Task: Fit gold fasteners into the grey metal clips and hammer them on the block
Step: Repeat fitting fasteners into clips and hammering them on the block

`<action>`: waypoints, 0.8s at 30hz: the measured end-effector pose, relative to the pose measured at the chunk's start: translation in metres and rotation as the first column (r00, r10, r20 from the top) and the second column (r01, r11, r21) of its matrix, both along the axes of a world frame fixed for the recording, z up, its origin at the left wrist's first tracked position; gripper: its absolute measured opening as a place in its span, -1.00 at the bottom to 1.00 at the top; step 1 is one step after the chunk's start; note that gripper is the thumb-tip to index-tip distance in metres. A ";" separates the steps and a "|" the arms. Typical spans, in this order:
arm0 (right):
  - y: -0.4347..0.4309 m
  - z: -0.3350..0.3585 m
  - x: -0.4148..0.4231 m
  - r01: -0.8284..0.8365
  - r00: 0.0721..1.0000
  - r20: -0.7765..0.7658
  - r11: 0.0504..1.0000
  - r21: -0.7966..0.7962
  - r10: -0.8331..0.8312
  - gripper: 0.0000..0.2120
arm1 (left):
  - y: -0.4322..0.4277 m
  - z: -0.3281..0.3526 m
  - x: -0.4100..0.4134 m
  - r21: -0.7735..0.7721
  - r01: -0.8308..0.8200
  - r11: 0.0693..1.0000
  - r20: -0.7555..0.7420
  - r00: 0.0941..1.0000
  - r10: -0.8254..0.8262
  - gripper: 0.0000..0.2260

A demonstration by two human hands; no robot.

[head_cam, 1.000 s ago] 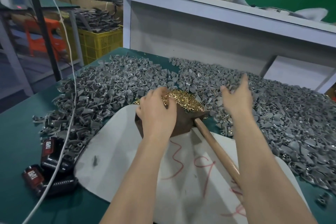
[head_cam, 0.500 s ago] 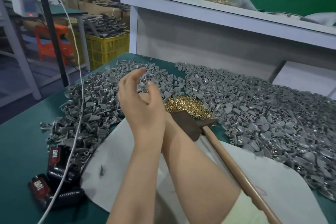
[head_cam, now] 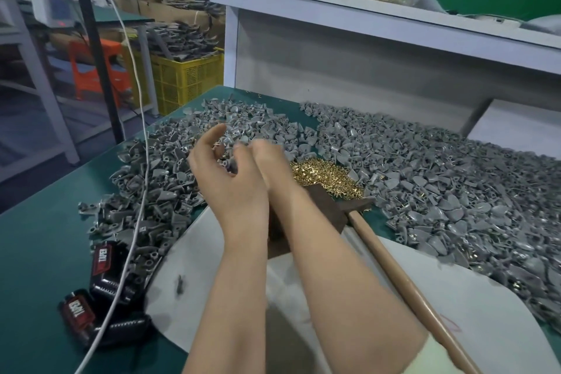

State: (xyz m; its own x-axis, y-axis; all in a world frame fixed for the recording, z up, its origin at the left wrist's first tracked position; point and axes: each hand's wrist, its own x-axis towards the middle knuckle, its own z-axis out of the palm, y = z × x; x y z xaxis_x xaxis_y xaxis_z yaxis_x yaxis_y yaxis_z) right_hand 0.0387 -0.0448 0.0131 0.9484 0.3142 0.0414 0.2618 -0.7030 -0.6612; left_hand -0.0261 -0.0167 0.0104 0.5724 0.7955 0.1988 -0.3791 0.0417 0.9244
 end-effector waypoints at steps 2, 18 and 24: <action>-0.022 0.012 0.007 0.038 0.999 0.001 0.998 0.051 -0.038 -0.84 | -0.002 -0.005 0.003 0.069 0.074 0.995 -0.072 0.995 -0.069 -0.70; -0.131 0.026 -0.030 0.143 0.963 -0.271 0.842 0.520 0.004 -0.83 | -0.032 -0.017 0.007 0.390 0.495 0.776 -0.224 0.869 -0.441 -0.91; -0.123 0.015 -0.023 0.165 0.986 -0.110 0.856 0.490 -0.127 -0.82 | -0.031 -0.018 0.009 0.326 0.482 0.813 -0.195 0.876 -0.441 -0.84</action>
State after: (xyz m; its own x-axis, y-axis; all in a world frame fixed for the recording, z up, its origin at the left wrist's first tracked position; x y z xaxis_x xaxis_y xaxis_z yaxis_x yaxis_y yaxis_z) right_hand 0.0154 -0.1675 0.0280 0.9881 0.1279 0.0858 0.1214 -0.3039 -0.9449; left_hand -0.0172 -0.0475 -0.0073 0.8878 0.3193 0.3314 -0.2981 -0.1494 0.9428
